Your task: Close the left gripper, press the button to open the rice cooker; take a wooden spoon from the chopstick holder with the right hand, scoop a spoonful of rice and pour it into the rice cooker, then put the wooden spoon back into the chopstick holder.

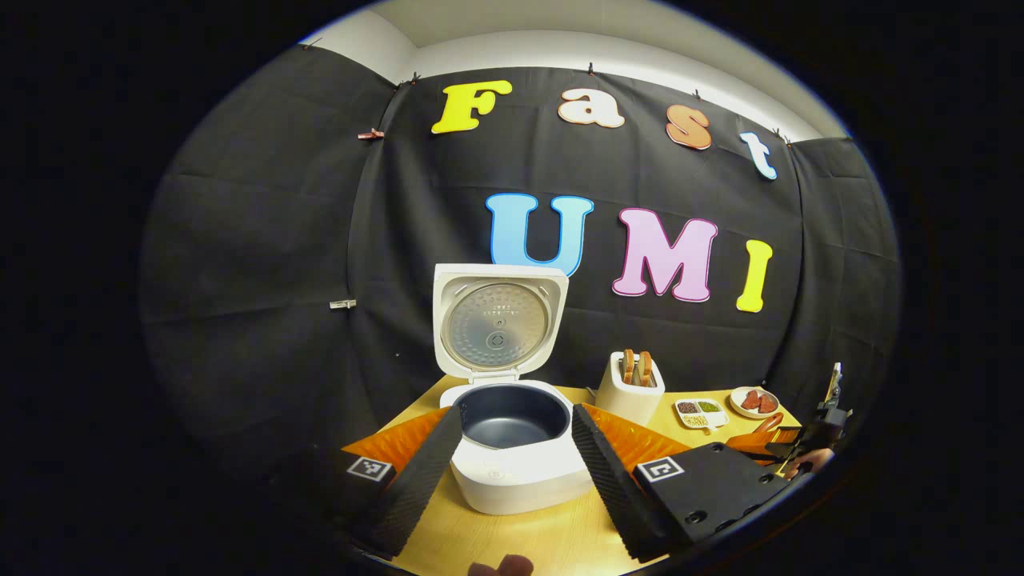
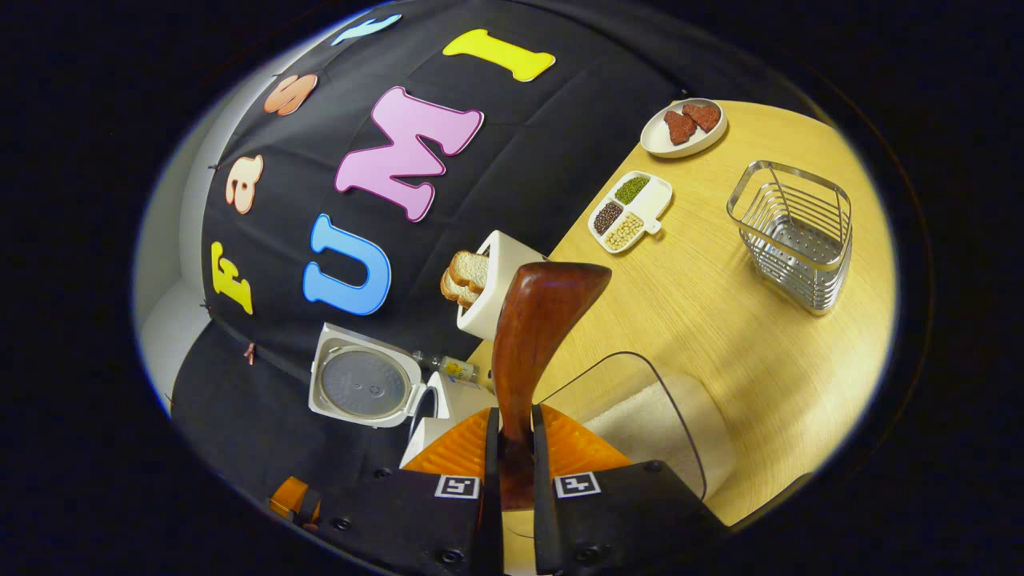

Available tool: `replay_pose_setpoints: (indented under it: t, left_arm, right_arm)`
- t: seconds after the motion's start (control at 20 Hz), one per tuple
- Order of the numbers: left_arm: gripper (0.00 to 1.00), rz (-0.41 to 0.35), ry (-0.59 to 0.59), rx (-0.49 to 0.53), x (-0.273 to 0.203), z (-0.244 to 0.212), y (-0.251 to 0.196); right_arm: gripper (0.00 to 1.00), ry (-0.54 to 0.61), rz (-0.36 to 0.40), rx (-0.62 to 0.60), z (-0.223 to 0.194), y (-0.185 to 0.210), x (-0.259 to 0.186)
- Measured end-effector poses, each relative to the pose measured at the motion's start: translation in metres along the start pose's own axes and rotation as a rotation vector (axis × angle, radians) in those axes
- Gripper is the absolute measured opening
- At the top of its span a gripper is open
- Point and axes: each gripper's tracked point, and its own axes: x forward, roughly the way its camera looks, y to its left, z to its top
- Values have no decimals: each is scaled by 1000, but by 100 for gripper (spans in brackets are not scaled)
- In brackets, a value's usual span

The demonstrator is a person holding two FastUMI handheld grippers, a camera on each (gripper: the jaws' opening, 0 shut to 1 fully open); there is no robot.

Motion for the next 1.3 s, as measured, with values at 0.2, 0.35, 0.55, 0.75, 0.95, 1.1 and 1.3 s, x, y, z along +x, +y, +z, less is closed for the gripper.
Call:
replay_pose_setpoints:
  t: [0.2, 0.35, 0.55, 0.75, 0.95, 1.1, 1.3]
  left_arm:
    - [96, -3, -7, -12, -2, 2, -1]
    - [96, 0, -7, -16, -2, 2, 2]
    - [95, 9, -15, 1, -5, 1, 9]
    - [95, 18, -13, 10, -5, -2, 13]
    - [96, 16, -4, -9, -6, -5, 12]
    - [95, 25, -2, -14, -7, -6, 14]
    - [96, 37, 0, -29, -8, -7, 16]
  right_arm:
    - [19, 14, 54, 63, 2, 41, -9]
    - [19, 15, 79, 59, 4, 75, -9]
    - [19, 14, 121, 42, 3, 135, 2]
    - [19, 11, 172, 16, -12, 194, 32]
    - [19, 49, 210, -2, -46, 236, 80]
    - [19, 62, 201, -35, -71, 244, 116]
    - [19, 85, 154, -117, -101, 233, 158]
